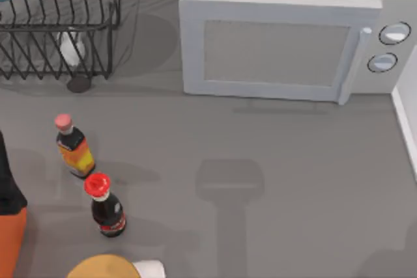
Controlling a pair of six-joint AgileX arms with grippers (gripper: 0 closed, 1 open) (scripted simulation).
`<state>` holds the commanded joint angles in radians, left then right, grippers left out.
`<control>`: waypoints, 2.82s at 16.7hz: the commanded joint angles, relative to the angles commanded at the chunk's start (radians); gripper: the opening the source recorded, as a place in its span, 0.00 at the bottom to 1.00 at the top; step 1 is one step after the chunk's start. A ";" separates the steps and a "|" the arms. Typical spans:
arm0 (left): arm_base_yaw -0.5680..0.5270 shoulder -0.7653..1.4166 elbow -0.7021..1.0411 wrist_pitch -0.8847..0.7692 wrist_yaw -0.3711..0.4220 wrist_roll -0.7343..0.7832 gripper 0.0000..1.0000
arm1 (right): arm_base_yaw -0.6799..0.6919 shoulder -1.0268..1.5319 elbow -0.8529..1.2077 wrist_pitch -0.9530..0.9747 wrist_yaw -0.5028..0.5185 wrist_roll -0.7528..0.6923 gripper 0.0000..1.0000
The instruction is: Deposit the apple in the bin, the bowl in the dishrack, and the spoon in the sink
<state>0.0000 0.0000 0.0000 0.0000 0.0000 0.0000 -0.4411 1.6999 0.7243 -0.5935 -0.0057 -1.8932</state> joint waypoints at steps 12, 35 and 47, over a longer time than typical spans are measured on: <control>0.000 0.000 0.000 0.000 0.000 0.000 1.00 | 0.000 0.000 0.000 0.000 0.000 0.000 0.25; 0.000 0.000 0.000 0.000 0.000 0.000 1.00 | 0.002 -0.227 0.276 -0.508 0.031 0.039 0.00; 0.000 0.000 0.000 0.000 0.000 0.000 1.00 | 0.043 -0.045 0.521 -0.625 0.035 0.052 0.00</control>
<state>0.0000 0.0000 0.0000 0.0000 0.0000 0.0000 -0.3985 1.6550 1.2456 -1.2187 0.0296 -1.8417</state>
